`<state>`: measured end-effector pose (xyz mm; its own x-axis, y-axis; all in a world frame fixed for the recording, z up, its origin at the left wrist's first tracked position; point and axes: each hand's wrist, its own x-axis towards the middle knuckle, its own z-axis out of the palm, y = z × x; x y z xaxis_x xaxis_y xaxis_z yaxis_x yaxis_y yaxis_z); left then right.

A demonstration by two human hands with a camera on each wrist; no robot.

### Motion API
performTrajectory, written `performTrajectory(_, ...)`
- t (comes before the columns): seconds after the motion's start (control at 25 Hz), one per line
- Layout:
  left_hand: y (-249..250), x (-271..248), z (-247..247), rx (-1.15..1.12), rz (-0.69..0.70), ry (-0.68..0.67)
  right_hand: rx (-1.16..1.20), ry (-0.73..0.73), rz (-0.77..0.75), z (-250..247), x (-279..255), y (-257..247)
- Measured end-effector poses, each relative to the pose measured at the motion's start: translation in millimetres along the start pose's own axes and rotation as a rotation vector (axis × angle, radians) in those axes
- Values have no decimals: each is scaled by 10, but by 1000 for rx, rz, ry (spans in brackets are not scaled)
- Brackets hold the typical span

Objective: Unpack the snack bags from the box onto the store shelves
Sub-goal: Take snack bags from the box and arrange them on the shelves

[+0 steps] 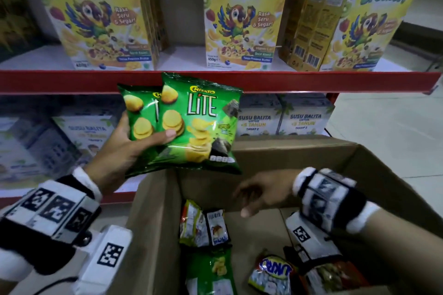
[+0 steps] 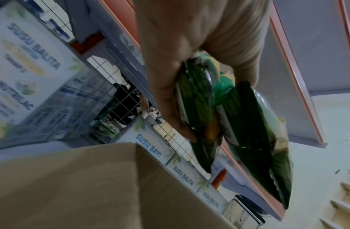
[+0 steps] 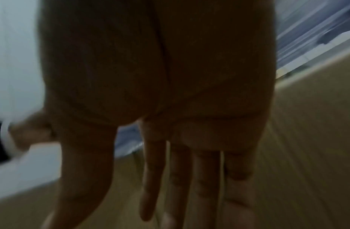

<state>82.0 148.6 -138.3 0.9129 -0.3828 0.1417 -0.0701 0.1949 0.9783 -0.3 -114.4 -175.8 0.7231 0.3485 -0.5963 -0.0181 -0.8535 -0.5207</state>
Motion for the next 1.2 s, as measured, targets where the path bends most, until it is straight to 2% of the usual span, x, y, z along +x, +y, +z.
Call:
performTrajectory(0.16,-29,-17,-260,13,-24,60,-238,-213,116,599,879,46)
performTrajectory(0.28,-62,-1,-324,-9,-31,78,-321,-219,185,983,1205,114)
performTrajectory(0.36,-80,17,-353,-19,-40,83,-305,-168,220,1130,1291,152)
performTrajectory(0.52,-129,11,-410,-18,-46,60,-333,-325,172,1192,1355,181)
performTrajectory(0.6,-150,19,-427,-16,-38,58,-309,-341,200,1120,1294,130)
performTrajectory(0.72,-157,40,-444,-7,-46,76,-240,-374,165,888,1090,11)
performTrajectory(0.8,-122,46,-394,-13,-30,81,-170,-266,152,562,717,-143)
performTrajectory(0.96,-192,60,-308,-38,-76,66,-79,147,137,-194,-363,-430)
performTrajectory(1.08,-200,90,-154,-49,-122,61,-330,355,234,-540,-1269,-621)
performTrajectory(1.2,-236,129,9,-82,-133,65,-456,643,325,-618,-1772,-752)
